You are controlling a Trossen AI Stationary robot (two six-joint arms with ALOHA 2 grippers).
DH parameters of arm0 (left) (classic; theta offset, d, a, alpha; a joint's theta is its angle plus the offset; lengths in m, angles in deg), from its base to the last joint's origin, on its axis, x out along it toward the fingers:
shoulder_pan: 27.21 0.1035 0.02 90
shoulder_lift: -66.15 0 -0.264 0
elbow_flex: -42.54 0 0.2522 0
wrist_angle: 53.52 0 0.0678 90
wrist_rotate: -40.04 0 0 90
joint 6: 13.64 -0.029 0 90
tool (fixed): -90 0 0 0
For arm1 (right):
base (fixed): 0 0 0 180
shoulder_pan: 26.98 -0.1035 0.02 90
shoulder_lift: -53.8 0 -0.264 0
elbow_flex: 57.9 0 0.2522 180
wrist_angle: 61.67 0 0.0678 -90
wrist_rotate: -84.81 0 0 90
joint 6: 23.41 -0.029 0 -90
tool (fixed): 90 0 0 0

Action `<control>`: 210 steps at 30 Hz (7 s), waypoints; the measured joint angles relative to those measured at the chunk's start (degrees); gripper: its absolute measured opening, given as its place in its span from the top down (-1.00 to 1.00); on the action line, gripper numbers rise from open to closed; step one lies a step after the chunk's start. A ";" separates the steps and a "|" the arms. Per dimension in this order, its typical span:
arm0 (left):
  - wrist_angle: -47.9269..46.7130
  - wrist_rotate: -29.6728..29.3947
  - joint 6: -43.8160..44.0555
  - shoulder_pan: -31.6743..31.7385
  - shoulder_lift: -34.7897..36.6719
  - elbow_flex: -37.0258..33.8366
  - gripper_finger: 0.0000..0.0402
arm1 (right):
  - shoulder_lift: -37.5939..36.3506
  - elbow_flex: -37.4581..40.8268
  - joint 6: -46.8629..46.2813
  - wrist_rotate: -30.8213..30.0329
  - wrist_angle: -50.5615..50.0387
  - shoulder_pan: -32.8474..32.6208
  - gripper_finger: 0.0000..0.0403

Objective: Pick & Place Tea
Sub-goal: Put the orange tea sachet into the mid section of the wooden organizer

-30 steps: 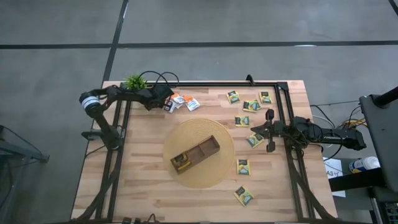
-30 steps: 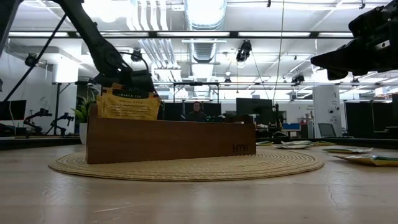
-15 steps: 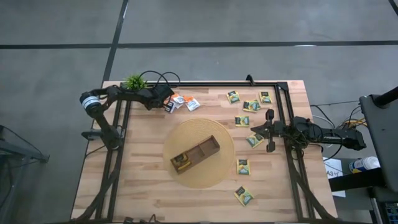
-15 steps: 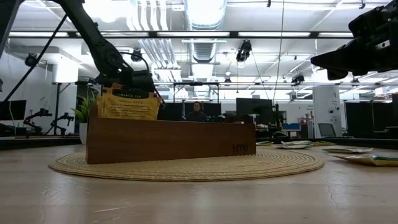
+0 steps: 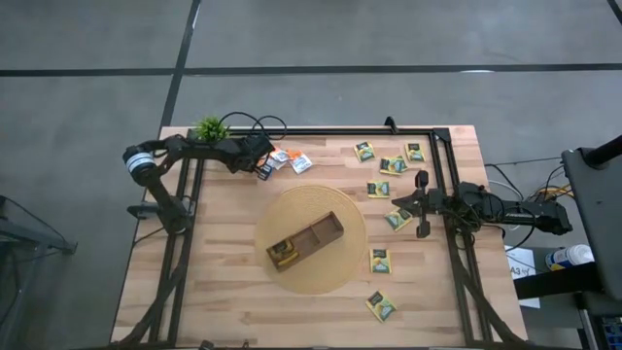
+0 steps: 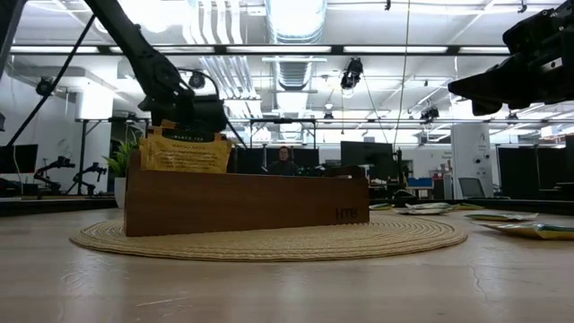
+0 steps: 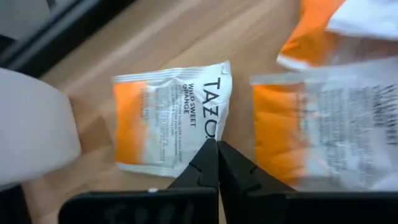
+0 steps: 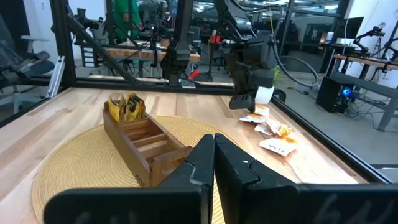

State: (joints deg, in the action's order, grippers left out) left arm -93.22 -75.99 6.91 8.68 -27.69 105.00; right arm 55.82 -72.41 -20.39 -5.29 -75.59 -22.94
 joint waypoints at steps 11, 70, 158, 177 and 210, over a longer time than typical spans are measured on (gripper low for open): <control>-1.25 -2.49 -0.99 -4.40 8.23 0.11 1.00 | 0.00 -0.01 0.00 0.00 0.00 0.00 0.96; 12.73 7.99 9.86 -47.91 22.37 -0.02 1.00 | 0.00 -0.01 0.00 0.01 0.00 0.00 0.96; 12.98 5.31 23.71 -49.05 12.30 -3.02 1.00 | 0.00 0.00 0.00 0.00 0.00 0.00 0.96; 14.34 2.68 21.52 -48.84 12.30 -2.95 1.00 | 0.00 0.00 0.00 0.01 -0.01 0.00 0.96; 14.91 2.37 15.92 -49.11 12.30 -3.12 1.00 | 0.00 0.01 0.00 0.00 0.00 0.00 0.96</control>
State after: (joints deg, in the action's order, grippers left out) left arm -78.31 -73.62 22.83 -40.42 -15.39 101.88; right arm 55.82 -72.39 -20.39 -5.29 -75.59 -22.94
